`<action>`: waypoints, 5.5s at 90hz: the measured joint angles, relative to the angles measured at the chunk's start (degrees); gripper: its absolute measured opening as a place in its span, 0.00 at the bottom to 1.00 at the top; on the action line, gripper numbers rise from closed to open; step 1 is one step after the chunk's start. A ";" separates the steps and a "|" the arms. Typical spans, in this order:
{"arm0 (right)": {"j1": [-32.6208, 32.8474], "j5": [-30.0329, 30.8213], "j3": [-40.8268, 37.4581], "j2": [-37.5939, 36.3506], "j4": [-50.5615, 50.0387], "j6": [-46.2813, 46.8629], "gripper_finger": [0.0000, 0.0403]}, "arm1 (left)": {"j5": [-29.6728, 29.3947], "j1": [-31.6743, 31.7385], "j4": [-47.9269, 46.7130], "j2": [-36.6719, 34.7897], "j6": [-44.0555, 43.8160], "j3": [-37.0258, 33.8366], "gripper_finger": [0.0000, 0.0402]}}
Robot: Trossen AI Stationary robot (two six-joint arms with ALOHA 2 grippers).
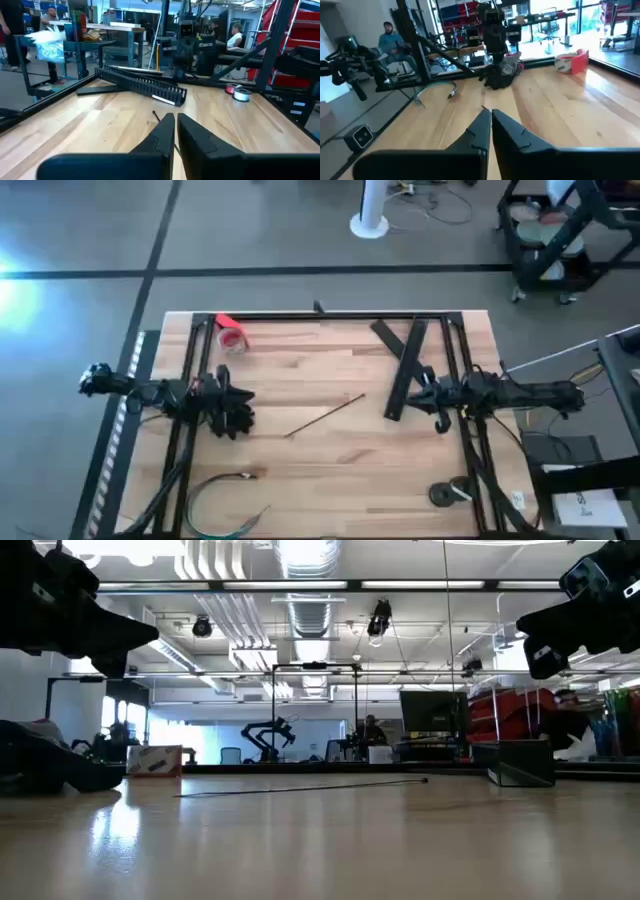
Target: Ziptie cables
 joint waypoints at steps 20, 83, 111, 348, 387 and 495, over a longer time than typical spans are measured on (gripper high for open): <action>0.02 0.01 -0.01 0.01 0.00 -0.01 0.01 | 0.00 0.00 0.00 -0.01 0.00 0.00 0.02; 0.00 -0.01 0.00 0.02 -0.01 0.00 0.01 | 0.00 0.00 0.00 -0.02 -0.01 0.00 0.02; 0.01 0.01 -0.01 0.00 0.01 -0.02 0.01 | 0.01 0.00 0.00 -0.01 -0.01 0.01 0.02; -0.40 12.06 8.75 37.20 25.37 -6.45 0.18 | 0.00 0.00 0.00 0.00 -0.01 0.02 0.02; -7.71 5.45 38.99 72.42 -7.11 -18.90 0.41 | 0.00 0.00 11.06 0.00 0.85 0.02 0.02; -11.15 6.97 56.07 98.91 -31.85 -35.51 0.01 | 0.46 0.00 38.12 33.49 -4.98 -0.07 0.02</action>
